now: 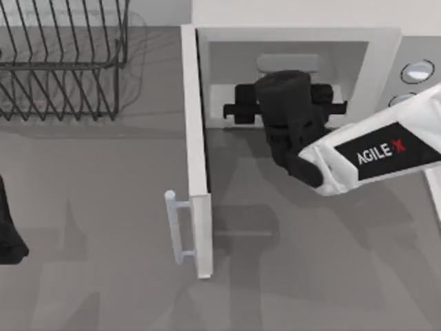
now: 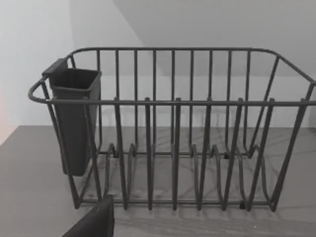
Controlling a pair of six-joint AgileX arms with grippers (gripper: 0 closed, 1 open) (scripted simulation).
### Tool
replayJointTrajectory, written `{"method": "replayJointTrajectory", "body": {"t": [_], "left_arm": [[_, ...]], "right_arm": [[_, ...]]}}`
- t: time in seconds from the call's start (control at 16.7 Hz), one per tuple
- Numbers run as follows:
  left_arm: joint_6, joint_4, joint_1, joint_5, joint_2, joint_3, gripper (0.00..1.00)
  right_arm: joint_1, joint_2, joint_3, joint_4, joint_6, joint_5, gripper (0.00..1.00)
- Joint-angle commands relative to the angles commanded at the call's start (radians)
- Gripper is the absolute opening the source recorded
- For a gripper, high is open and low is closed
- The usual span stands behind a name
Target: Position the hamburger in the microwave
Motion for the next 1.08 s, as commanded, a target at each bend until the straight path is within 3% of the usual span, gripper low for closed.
{"method": "replayJointTrajectory", "body": {"t": [0.54, 1.08], "left_arm": [[0.0, 0.0, 0.0, 0.0, 0.0, 0.0, 1.0], [0.0, 0.0, 0.0, 0.0, 0.0, 0.0, 1.0]], "right_arm": [[-0.022, 0.018, 0.057, 0.006, 0.011, 0.001, 0.0], [-0.139, 0.3, 0.529, -0.197, -0.012, -0.046, 0.0]]}}
